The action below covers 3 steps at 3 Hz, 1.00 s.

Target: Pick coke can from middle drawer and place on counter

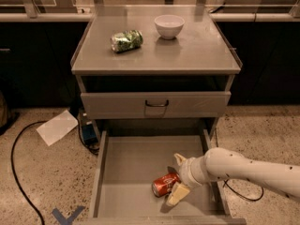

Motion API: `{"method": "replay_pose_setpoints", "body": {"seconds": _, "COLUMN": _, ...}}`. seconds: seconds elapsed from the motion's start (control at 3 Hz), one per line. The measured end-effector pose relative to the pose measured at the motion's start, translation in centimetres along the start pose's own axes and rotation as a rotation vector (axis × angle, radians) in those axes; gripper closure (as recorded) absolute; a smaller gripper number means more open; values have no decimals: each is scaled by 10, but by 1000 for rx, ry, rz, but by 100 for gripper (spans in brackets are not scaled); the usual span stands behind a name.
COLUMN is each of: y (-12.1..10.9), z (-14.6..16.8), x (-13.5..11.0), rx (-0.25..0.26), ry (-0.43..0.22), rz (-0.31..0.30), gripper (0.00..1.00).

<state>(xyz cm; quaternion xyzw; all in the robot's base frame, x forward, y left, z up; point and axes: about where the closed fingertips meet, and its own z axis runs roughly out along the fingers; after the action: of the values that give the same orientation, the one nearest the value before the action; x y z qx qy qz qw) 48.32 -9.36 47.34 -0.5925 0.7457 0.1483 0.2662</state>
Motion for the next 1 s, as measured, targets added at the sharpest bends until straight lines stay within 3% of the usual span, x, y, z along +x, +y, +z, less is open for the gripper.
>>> {"method": "replay_pose_setpoints", "body": {"seconds": 0.33, "y": -7, "z": 3, "x": -11, "rx": -27, "ry": 53, "rz": -193, "gripper": 0}}
{"method": "replay_pose_setpoints", "body": {"seconds": 0.67, "y": -22, "z": 21, "x": -7, "rx": -70, "ry": 62, "rz": -250, "gripper": 0}}
{"method": "replay_pose_setpoints", "body": {"seconds": 1.0, "y": -30, "z": 49, "x": 1, "rx": -123, "ry": 25, "rz": -231, "gripper": 0}}
